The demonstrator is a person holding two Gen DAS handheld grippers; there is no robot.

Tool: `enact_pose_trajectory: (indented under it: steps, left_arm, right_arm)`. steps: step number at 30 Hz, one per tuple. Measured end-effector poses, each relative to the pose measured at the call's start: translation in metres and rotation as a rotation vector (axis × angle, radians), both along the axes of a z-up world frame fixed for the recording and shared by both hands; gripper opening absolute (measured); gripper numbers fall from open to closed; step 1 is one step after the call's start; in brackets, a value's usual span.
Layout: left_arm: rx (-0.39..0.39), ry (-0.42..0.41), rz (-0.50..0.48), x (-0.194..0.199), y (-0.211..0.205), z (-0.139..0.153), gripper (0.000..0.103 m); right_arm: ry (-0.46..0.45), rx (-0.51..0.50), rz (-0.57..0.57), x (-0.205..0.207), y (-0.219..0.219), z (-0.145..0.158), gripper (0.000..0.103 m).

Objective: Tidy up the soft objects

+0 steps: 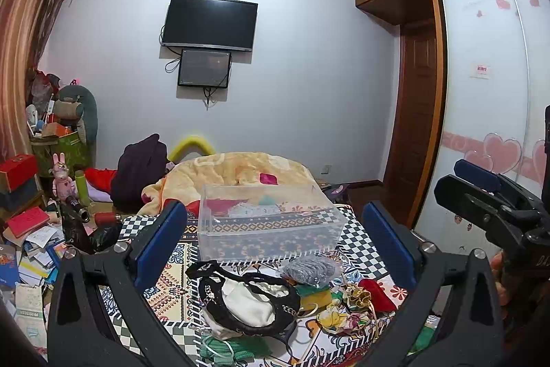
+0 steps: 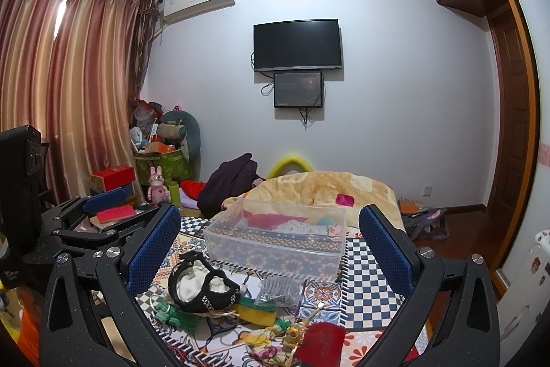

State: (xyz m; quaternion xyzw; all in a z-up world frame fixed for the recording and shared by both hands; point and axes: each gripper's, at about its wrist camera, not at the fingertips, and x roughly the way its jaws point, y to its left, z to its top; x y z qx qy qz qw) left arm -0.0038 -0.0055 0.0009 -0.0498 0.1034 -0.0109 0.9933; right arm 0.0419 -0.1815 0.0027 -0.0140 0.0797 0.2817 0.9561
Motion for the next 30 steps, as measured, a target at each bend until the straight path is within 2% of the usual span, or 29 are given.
enact_pose_trajectory:
  steps: [9,16,21,30]
  left_arm:
    - [-0.005,0.006,-0.001,0.0,0.0,0.0,0.103]
    - [-0.019,0.076,-0.01,0.011,0.006,-0.014,0.103]
    - [0.006,0.162,-0.004,0.024,0.006,-0.038,0.103]
    - [-0.025,0.319,-0.029,0.044,0.014,-0.085,0.103]
  right_arm:
    - [-0.006,0.004,0.002,-0.003,0.0,0.002,0.103]
    - [0.025,-0.012,-0.016,0.003,-0.001,-0.003,0.103]
    - [0.13,-0.06,-0.066,0.021,-0.005,-0.029,0.103]
    - [0.302,-0.128,-0.153,0.043,-0.027,-0.09,0.103]
